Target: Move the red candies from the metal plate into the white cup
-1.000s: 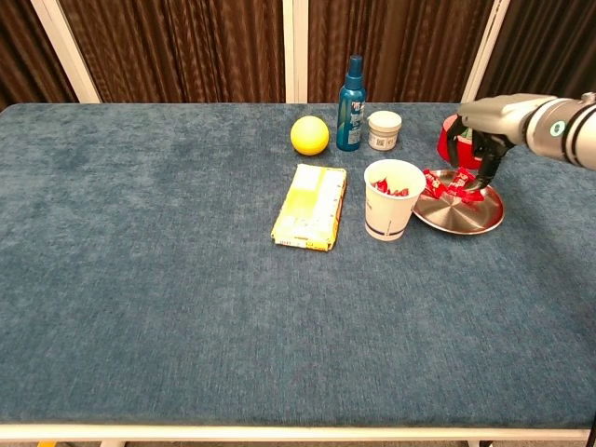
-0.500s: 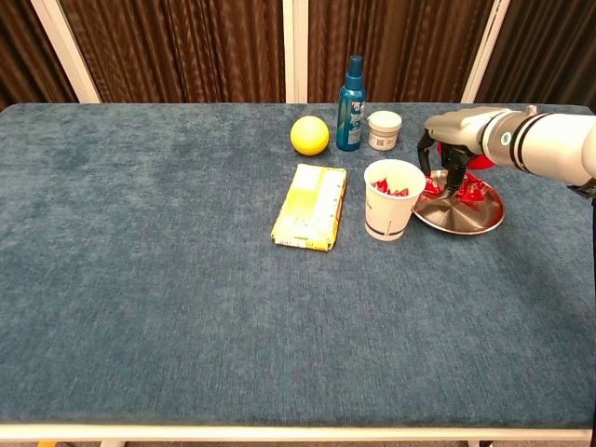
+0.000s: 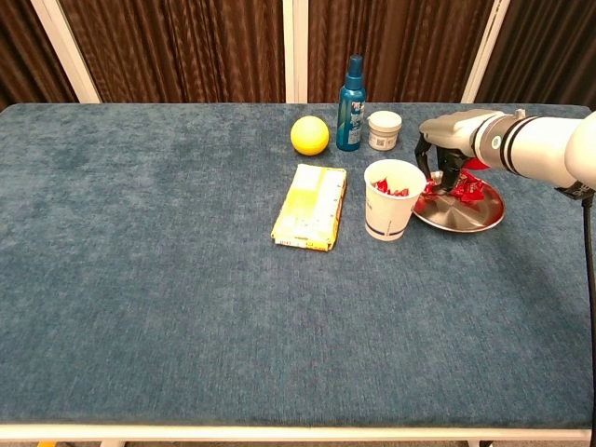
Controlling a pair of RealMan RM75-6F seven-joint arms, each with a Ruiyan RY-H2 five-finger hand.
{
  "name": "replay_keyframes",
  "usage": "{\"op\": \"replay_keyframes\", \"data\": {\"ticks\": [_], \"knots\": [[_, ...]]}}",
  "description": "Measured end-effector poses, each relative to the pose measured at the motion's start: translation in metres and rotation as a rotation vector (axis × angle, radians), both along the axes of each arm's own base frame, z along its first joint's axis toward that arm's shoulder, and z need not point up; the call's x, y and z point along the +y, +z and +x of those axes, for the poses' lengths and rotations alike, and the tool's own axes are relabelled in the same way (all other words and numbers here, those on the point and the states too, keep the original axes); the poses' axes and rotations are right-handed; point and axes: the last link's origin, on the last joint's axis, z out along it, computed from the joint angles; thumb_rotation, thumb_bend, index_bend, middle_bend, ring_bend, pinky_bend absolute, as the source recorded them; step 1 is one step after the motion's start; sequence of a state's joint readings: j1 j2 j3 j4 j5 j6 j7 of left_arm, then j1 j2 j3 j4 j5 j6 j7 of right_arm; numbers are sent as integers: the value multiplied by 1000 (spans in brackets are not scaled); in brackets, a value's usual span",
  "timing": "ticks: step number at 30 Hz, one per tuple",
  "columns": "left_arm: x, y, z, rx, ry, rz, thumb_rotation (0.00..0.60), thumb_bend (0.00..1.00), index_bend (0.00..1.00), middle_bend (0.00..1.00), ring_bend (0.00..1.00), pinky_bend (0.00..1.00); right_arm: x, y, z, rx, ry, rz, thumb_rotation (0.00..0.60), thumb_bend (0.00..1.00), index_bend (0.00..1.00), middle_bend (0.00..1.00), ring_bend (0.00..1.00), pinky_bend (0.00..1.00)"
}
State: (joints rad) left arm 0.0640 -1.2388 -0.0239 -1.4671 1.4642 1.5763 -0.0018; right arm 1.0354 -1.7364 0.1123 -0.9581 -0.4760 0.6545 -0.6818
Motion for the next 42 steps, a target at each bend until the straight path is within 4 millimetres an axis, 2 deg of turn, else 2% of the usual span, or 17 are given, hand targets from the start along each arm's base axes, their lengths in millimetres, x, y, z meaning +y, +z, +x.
{"op": "replay_keyframes", "data": {"ticks": [6,11,17,21,26,31,36,42], "knots": [[-1,1,0,-1,-6,6,600,0,225,169,91,163,2,3,2,-24,-2,-6,600,326,584,935,906,1000],[-1,2,1,0,-8,9,600,0,224,169,91,163,3,16,7,-62,13,-24,600,327,585,935,906,1000],[0,3,4,5,-22,12,600,0,224,169,91,163,14,48,23,-142,73,-55,600,326,585,935,906,1000],[2,4,7,7,-30,12,600,0,225,169,91,163,31,74,41,-219,141,-58,600,325,586,935,906,1000],[2,4,9,9,-33,13,600,0,224,169,91,163,53,95,61,-287,233,-26,600,323,586,935,905,1000],[0,5,7,10,-22,14,600,0,224,169,90,163,66,82,63,-292,252,44,600,312,563,935,904,1000],[-1,4,7,9,-19,12,600,0,224,169,91,163,73,65,62,-278,253,97,600,303,460,935,903,1000],[-1,4,5,7,-14,13,600,0,224,169,90,163,72,63,64,-272,264,94,600,250,383,935,902,1000]]}}
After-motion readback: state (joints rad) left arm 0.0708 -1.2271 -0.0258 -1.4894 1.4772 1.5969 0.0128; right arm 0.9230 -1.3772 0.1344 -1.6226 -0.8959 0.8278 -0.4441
